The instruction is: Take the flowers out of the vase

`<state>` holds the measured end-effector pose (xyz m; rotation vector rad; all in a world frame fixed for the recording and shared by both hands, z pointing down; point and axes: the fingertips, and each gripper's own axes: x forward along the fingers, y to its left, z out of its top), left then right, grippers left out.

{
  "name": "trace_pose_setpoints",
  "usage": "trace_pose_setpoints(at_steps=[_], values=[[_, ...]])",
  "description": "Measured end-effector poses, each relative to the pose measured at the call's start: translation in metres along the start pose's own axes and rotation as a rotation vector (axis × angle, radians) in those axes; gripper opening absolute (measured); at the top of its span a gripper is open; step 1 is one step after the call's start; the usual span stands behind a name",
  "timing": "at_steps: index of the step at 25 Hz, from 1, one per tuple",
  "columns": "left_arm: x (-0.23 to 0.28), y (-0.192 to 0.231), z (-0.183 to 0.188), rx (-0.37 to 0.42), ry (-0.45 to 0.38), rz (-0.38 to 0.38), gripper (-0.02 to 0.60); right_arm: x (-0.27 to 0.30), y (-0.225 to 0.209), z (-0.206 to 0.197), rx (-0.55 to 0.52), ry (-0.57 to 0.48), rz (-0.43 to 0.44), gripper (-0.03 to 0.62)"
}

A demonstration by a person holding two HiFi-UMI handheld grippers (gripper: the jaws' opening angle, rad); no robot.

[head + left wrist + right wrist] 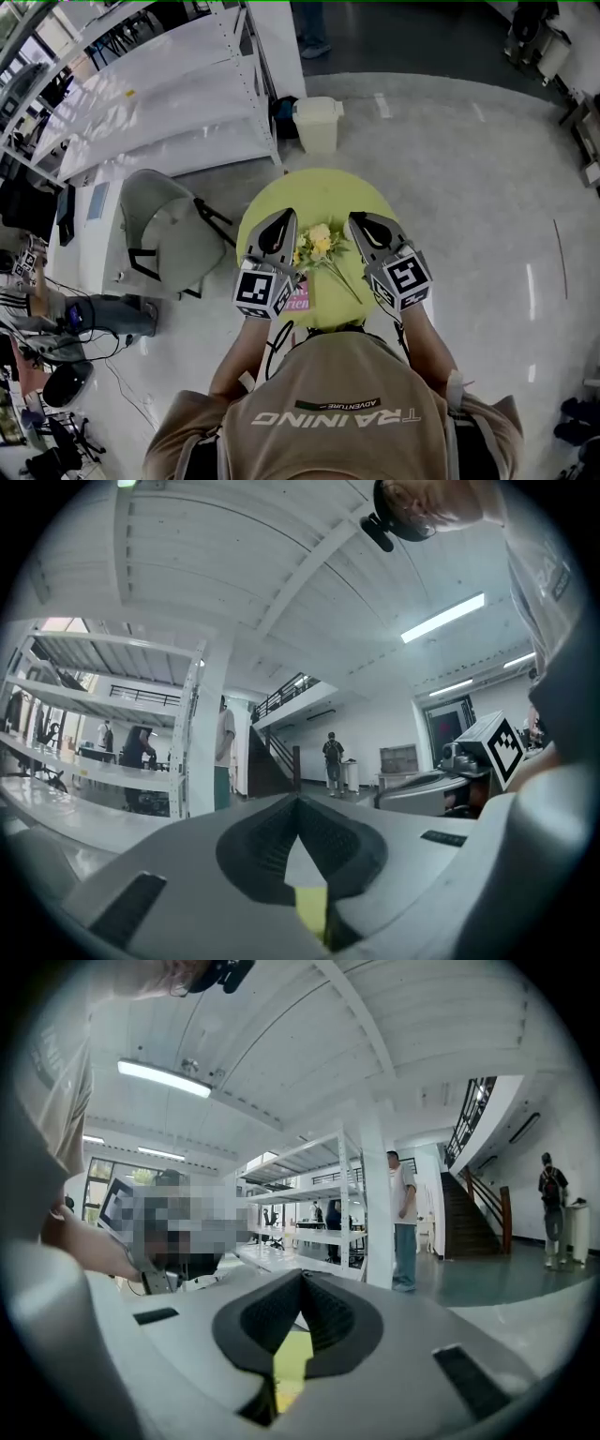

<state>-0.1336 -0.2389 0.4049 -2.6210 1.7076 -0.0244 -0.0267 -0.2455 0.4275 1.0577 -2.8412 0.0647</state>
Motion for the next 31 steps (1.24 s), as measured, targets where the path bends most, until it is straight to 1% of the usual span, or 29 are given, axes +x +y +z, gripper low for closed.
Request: trace_pose_setpoints(at_steps=[3,9,21,26,31], values=[[-0.006,-0.001,-0.002,0.003,0.007,0.013,0.002,-0.002,0.002,0.002,0.003,-0.002,0.0,-0.003],[-0.008,-0.016,-0.005,-0.001,0.021,-0.008,0.002,-0.008,-0.004,0.01,-0.007,-0.014,0.002,-0.003],[-0.006,-0.01,-0.028,-0.028,0.064,-0.005,0.002,0.004,0.002,-0.006,0.002,0.029,0.058,-0.003],[-0.004,-0.008,-0.035,-0.062,0.063,0.01,0.002,0.004,-0.002,-0.01,0.018,0.037,0.048,-0.003],[-0.006,-0.005,-0.052,-0.079,0.098,0.009,0.002,0.009,0.001,-0.022,0.022,0.055,0.056,-0.003]])
